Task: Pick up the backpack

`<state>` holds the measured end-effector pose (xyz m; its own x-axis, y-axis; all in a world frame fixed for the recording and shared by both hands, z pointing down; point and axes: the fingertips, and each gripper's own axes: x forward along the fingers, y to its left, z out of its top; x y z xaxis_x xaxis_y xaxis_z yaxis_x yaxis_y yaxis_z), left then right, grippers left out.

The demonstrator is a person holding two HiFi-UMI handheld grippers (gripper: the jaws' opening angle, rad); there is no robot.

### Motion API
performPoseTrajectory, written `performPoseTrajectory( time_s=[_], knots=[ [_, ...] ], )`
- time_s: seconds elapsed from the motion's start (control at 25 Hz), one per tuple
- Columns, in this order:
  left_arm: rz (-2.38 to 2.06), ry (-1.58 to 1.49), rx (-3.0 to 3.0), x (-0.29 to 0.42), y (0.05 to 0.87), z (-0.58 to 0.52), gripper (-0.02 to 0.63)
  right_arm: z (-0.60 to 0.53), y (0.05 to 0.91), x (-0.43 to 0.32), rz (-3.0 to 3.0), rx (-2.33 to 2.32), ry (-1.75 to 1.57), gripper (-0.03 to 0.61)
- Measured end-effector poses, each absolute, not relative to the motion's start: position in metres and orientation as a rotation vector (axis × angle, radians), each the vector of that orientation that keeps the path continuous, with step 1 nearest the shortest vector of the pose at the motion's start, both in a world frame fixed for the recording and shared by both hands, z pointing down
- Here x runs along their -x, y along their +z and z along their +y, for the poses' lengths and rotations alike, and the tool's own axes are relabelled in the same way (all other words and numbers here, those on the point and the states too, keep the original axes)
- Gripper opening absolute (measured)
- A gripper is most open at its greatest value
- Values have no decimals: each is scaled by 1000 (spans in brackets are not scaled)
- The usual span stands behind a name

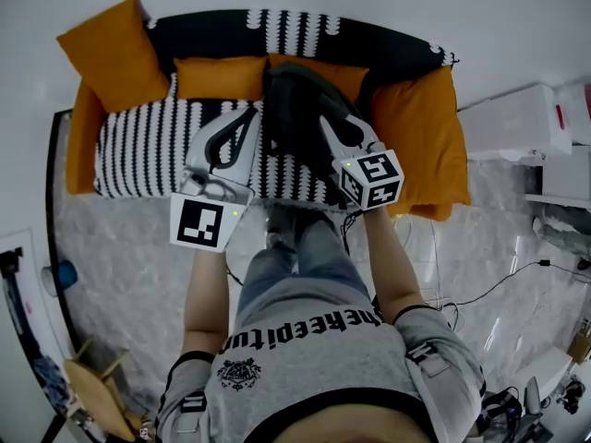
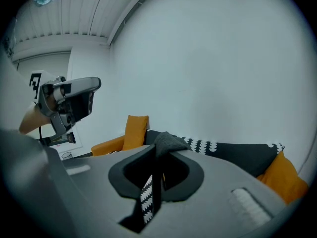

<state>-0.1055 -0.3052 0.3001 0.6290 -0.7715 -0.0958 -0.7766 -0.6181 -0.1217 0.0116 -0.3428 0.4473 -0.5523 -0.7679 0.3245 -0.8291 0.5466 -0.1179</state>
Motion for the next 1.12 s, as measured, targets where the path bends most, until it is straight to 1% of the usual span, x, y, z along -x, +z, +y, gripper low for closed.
performPoseTrajectory(
  time_s=[0.36,0.68,1.12],
  knots=[
    [1218,98,2678,118,281,-274,18,-312,413,-17,-2537,-1448,301,32],
    [1139,136,2671,114,267,-248,18,-277,375,-30,-2535,-1553,206,32],
    [1116,113,2683,114,263,-219,18,-231,320,-31,-2567,-1636,37,32]
  ],
)
